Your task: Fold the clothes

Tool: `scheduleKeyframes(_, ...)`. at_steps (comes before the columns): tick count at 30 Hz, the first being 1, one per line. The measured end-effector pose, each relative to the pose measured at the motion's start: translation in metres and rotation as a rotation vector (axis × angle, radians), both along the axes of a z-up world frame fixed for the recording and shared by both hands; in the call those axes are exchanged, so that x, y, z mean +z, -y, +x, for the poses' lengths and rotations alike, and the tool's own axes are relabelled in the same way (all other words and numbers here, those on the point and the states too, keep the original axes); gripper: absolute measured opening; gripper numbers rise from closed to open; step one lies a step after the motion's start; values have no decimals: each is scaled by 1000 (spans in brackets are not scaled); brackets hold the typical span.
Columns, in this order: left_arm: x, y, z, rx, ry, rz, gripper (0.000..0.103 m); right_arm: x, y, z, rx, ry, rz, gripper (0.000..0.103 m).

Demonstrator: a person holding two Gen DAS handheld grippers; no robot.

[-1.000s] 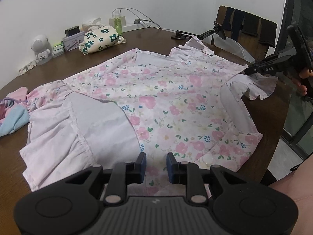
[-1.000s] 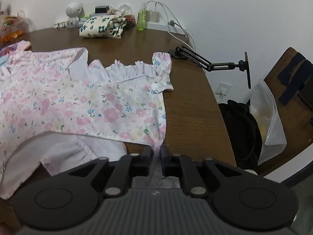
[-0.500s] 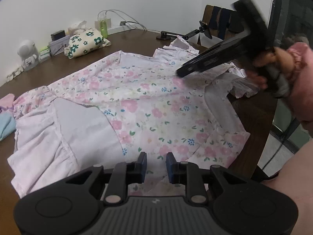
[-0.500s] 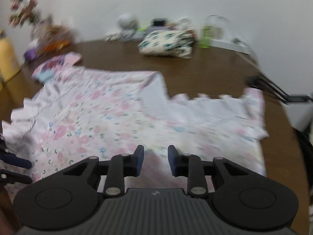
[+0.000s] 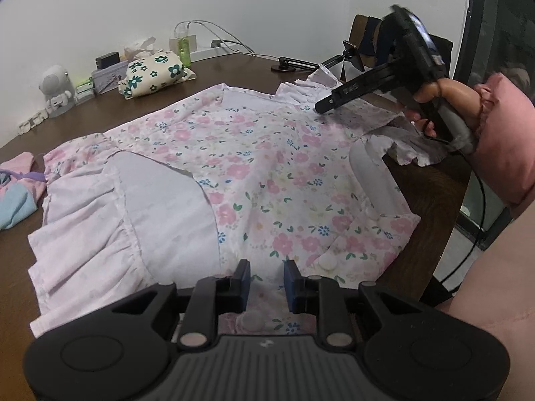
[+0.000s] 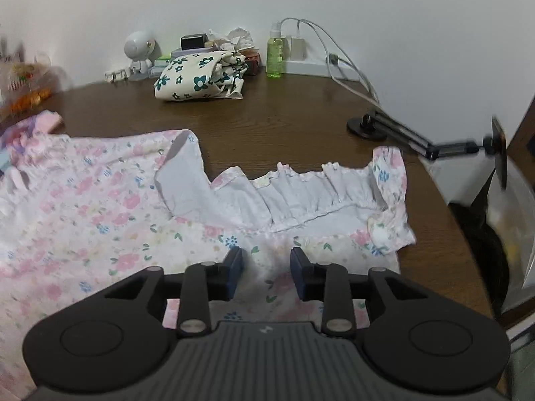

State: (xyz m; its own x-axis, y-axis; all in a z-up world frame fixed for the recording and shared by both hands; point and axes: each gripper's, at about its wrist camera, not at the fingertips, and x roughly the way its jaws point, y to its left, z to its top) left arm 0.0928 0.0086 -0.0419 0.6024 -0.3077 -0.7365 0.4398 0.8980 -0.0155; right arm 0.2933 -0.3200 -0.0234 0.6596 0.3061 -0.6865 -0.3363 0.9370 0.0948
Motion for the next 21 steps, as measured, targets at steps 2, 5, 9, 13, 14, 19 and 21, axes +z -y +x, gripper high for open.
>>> scheduleKeyframes(2,4,-5,2,13,2,-28,28,7,10,-8,-14,-21,96,39)
scheduleKeyframes(5,10,-7,0,26,27,-36,38,21,27,-29,-36,-8,141,44)
scheduleKeyframes(9,19,-10,-3,41,65,-40,48,25,39,-55,-43,-7,123,51)
scheduleKeyframes(13,25,-13,-14,63,92,-18,86,25,41,-78,-33,0,67,64)
scheduleKeyframes(14,27,-14,-19,65,101,-7,89,25,40,-83,-25,7,42,74)
scheduleKeyframes(19,31,-17,-47,60,116,60,92,25,36,-113,18,40,-79,100)
scheduleKeyframes(21,31,-17,-55,67,113,81,92,25,34,-125,36,54,-128,102)
